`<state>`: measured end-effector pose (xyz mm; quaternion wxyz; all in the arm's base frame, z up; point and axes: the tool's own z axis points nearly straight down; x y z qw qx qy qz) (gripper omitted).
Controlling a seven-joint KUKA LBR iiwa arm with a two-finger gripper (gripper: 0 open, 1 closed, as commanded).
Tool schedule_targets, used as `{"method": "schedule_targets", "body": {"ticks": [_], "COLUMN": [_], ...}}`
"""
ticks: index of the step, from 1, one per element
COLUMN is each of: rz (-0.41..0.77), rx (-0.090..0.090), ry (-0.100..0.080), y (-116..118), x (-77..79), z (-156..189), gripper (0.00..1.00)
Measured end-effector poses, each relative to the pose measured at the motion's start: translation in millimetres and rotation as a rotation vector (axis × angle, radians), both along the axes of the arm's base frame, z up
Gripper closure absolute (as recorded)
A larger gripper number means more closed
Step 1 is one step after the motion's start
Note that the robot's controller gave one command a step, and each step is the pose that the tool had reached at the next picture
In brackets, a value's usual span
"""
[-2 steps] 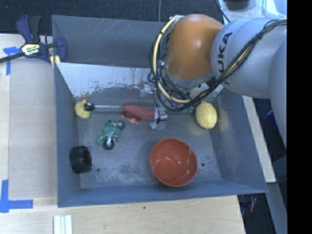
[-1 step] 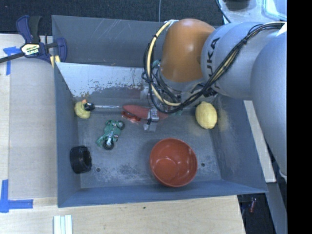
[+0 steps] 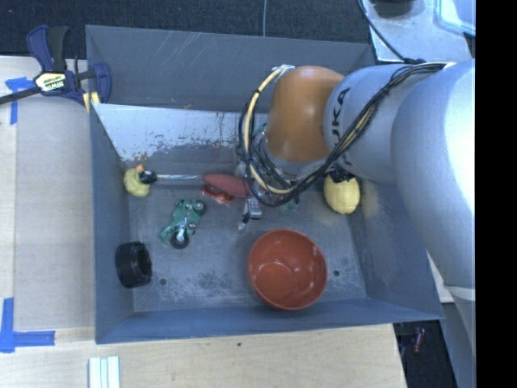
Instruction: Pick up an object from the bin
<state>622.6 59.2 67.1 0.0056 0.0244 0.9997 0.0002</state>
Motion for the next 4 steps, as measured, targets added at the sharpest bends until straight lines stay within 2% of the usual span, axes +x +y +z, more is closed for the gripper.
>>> {"method": "schedule_targets", "body": {"ticks": [1,2,3,4], "rz": [0.028,0.028,0.029,0.029], "rx": [0.002,0.002,0.004,0.001], "ry": [-0.018,-0.018,-0.03,-0.015], "y": [20.1,20.1,20.0,19.1], "x": [7.4,7.4,10.5,5.9], "z": [5.1,5.1,80.3,29.0], "gripper": [1.0,1.0,1.0,1.0]}}
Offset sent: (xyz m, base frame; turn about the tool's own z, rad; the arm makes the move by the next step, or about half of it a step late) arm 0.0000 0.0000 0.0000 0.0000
